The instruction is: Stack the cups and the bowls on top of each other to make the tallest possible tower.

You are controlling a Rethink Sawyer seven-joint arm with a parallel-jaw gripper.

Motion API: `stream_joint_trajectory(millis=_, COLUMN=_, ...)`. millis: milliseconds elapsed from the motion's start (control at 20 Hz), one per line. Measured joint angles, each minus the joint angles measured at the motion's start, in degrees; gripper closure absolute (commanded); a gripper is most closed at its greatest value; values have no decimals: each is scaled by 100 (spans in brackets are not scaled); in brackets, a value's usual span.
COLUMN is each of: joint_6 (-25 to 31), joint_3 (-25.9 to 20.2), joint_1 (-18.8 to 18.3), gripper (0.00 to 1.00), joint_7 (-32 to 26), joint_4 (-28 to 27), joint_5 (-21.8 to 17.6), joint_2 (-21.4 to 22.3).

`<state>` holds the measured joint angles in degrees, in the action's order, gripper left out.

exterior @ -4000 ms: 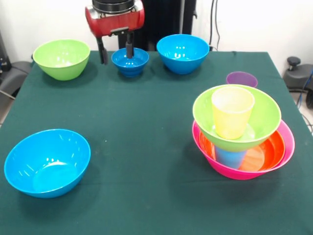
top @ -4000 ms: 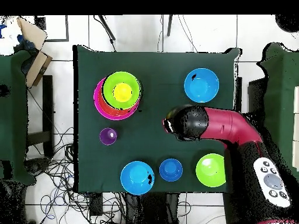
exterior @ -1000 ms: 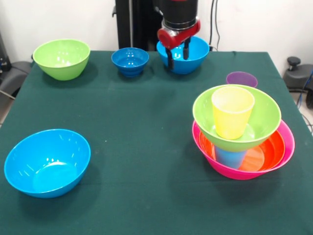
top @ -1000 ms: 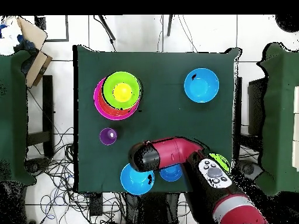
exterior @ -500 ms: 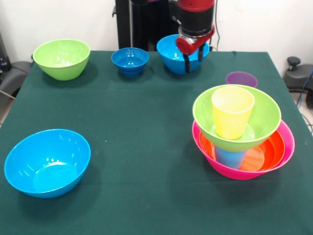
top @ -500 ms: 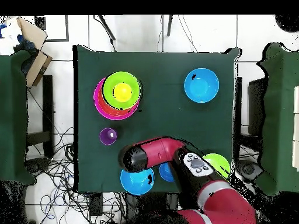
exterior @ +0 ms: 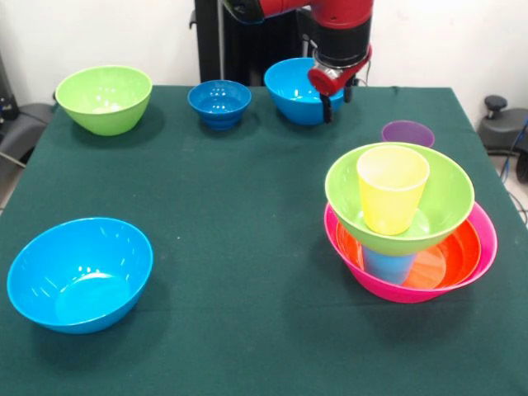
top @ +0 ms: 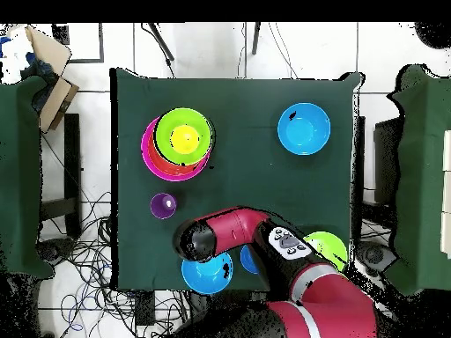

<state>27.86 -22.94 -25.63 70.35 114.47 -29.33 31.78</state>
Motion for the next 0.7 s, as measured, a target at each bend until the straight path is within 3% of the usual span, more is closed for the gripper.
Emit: stream_joint_trajectory(millis=700, joint_6=298, joint_3=-389, joint_1=-386, gripper=0, joint_7=0, joint_4=2, joint_5=-1, joint_2=297)
